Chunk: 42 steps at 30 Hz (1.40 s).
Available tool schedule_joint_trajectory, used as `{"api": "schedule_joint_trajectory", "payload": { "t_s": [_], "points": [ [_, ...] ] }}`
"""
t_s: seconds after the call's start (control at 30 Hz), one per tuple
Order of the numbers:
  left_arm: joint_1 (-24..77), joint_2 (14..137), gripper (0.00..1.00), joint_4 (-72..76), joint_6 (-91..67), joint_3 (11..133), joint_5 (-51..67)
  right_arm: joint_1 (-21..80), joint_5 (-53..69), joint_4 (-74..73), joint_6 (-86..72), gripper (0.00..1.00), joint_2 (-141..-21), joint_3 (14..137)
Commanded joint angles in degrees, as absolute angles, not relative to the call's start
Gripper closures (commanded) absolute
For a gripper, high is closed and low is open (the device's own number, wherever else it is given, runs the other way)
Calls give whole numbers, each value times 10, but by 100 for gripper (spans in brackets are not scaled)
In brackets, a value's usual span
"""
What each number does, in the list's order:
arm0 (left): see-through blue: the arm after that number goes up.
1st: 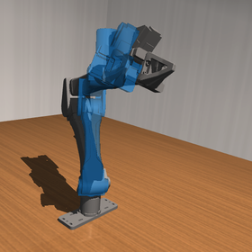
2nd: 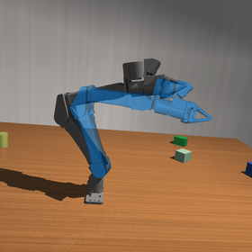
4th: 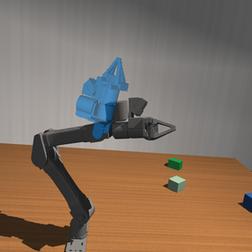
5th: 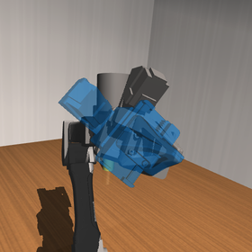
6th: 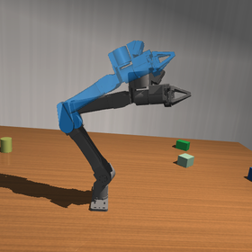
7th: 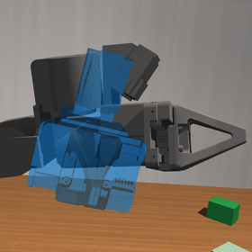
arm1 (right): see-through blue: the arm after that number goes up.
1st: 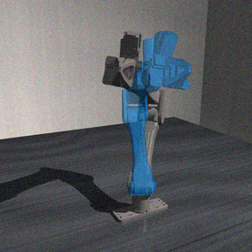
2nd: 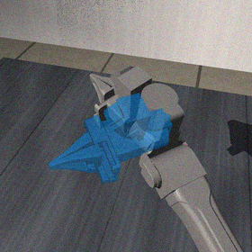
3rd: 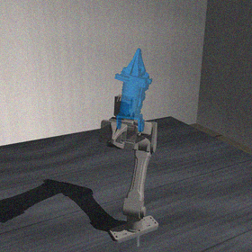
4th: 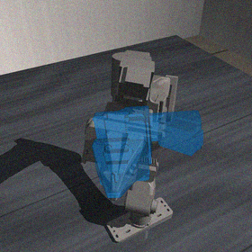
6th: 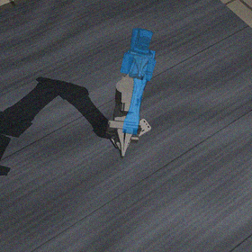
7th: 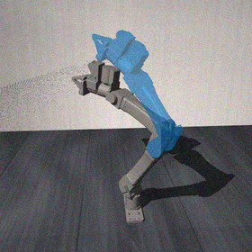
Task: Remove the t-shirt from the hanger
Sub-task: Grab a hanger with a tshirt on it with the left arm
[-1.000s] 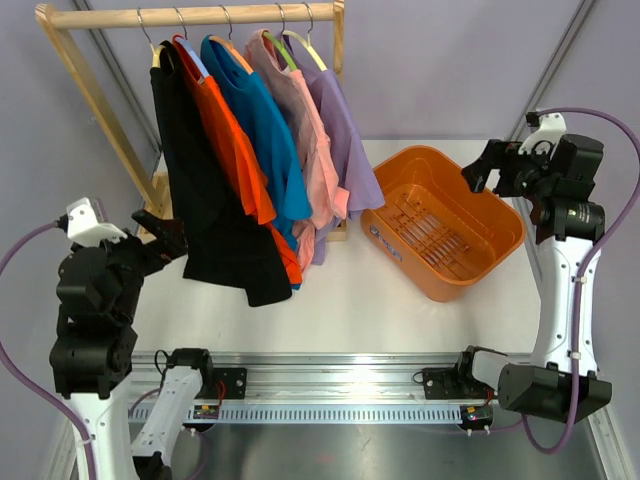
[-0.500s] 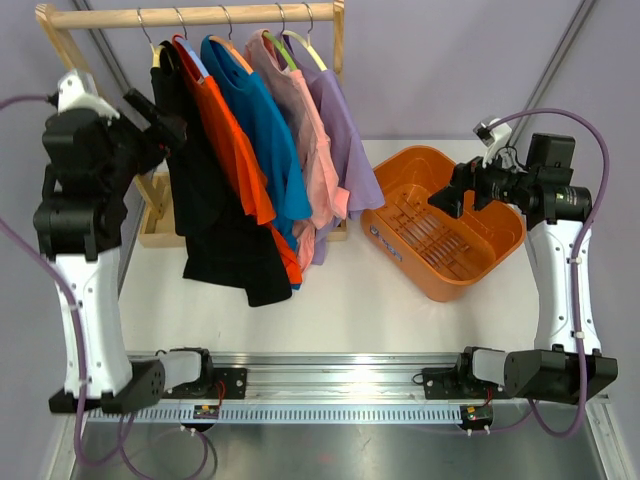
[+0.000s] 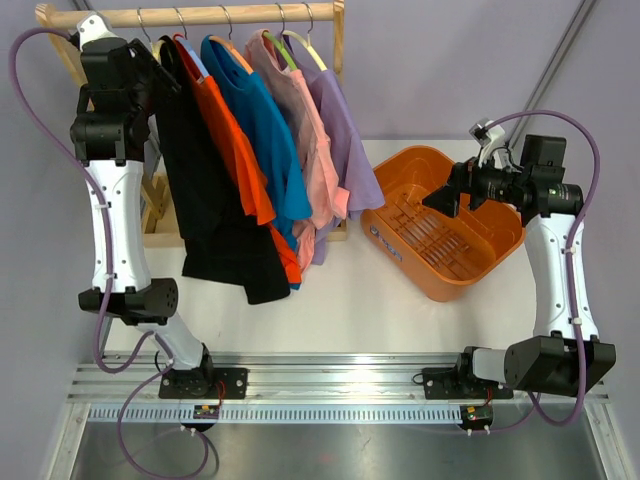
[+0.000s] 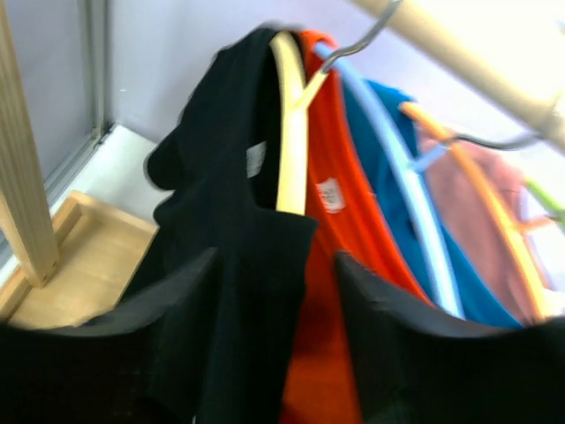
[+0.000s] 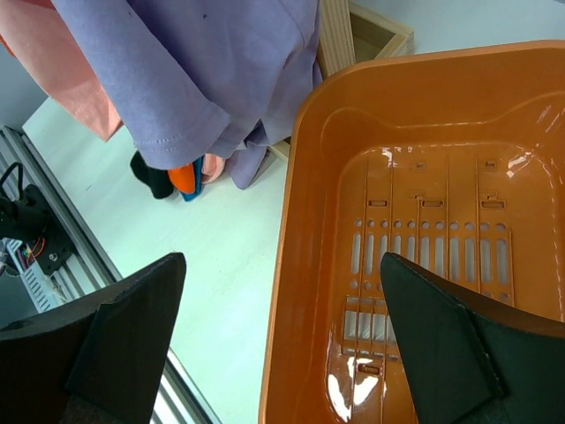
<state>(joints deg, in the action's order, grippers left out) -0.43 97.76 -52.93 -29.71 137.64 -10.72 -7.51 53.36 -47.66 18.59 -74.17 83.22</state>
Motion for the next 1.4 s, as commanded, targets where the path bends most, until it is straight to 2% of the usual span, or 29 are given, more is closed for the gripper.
{"api": "schedule_joint_trajectory", "payload": {
  "t_s": [0.0,0.07,0.1,0.17,0.2,0.23,0.6,1.37],
  "points": [
    [-12,982,52,-502,-275,1388,-129,-74,556,-438,168,1,-744,829],
    [-12,979,58,-500,-265,1383,-137,-74,562,-432,160,0,-747,825],
    [-12,976,69,-497,-261,1373,-140,-74,563,-430,158,1,-749,824],
    [-11,964,81,-484,-249,1359,-148,-74,569,-431,155,1,-751,823],
    [-12,960,94,-478,-244,1353,-151,-74,570,-429,153,1,-755,823],
    [-12,955,100,-474,-236,1338,-153,-74,570,-428,152,0,-756,822],
    [-12,855,100,-302,-187,1235,-122,-74,581,-426,147,1,-756,824],
    [-32,767,100,-233,-224,1180,-3,-74,630,-475,197,1,-750,824]
  ]
}}
